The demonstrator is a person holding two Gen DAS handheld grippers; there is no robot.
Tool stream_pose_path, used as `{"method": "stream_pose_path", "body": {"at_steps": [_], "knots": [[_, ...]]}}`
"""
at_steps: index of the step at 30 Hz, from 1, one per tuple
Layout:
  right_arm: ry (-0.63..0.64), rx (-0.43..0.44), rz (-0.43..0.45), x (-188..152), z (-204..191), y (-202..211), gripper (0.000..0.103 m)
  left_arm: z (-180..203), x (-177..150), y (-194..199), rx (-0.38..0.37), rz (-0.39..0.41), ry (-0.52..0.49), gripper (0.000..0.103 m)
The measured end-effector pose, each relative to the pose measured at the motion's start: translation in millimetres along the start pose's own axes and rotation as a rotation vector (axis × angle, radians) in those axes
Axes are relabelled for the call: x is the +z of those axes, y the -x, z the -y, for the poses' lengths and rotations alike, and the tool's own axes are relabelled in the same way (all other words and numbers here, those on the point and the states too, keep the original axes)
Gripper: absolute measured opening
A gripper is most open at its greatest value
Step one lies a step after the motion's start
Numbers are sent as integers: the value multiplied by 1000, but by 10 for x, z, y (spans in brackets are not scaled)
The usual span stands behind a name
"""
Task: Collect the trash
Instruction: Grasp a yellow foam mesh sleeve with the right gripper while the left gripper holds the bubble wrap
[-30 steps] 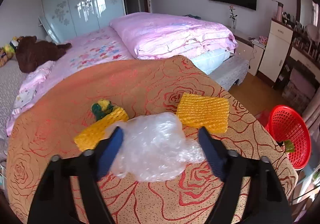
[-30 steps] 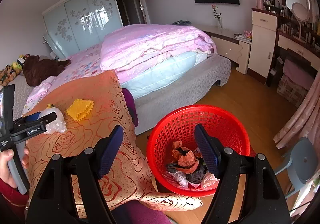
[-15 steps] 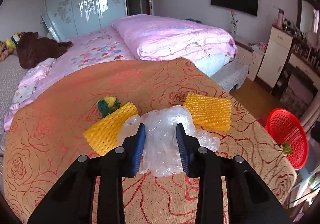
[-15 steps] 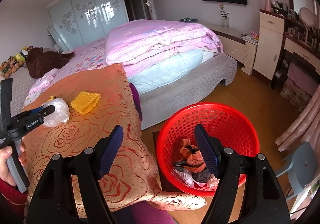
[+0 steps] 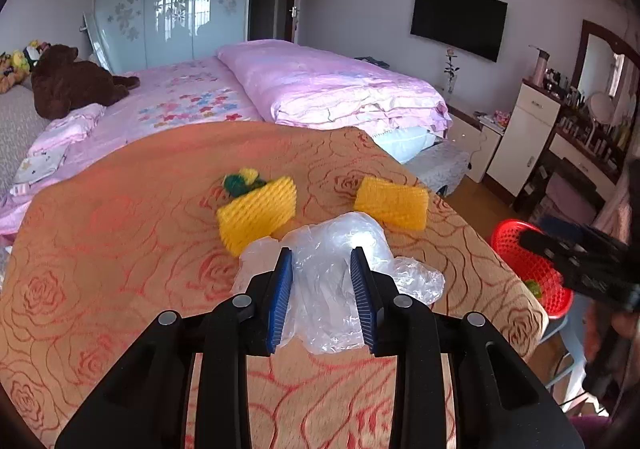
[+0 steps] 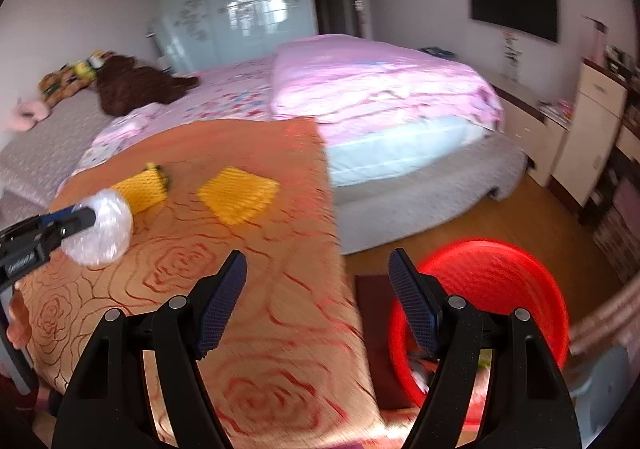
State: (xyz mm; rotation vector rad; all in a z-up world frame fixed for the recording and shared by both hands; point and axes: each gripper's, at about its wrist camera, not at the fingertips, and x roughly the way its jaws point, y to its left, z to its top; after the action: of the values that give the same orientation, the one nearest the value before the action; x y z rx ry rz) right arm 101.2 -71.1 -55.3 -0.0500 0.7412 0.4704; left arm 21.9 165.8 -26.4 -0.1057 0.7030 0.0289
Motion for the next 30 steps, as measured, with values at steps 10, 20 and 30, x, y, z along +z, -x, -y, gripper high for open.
{"method": "stream_pose_path", "body": {"at_steps": [10, 20, 30], "knots": [[222, 114, -69, 421, -497, -725, 71, -182, -146, -9, 19, -35, 42, 29], [300, 148, -176, 590, -669, -1269, 71, -194, -229, 12, 22, -46, 45, 29], [316, 156, -176, 571, -734, -1246, 47, -213, -235, 17, 27, -47, 48, 29]]}}
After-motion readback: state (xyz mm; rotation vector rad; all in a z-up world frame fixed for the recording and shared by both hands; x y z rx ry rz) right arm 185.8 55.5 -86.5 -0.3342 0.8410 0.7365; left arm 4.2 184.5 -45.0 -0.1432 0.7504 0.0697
